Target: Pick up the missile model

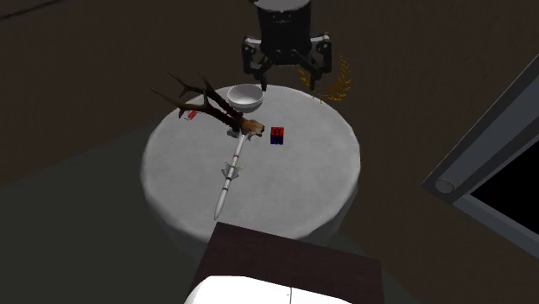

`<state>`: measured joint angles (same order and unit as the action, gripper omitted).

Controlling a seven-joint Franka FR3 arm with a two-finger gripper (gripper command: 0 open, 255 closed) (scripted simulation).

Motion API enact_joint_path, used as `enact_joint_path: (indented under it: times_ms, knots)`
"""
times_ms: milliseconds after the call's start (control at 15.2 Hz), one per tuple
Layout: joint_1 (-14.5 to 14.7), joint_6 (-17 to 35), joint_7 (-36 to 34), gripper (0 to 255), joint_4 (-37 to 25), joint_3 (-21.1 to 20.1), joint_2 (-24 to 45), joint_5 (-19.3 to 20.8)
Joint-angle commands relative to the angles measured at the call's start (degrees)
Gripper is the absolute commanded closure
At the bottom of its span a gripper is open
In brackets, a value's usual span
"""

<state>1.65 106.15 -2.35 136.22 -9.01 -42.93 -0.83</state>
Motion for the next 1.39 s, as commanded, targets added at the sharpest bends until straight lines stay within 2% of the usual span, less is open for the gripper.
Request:
enact_joint_path:
  times_ms: [0, 396, 726, 1056, 1320]
  knots:
    - [0.18, 2.79, -1.77, 0, 1.48, -1.72, 2.00, -0.36]
    - [0.26, 11.14, -7.26, 0, 3.93, -7.02, 10.21, -0.68]
    - [-0.29, 17.89, -12.58, 0, 4.10, -11.58, 18.93, 0.57]
    - [-1.41, 23.93, -19.20, 0, 2.51, -16.04, 29.22, 4.25]
    - [-2.16, 27.75, -25.86, 0, -0.07, -18.91, 38.53, 9.65]
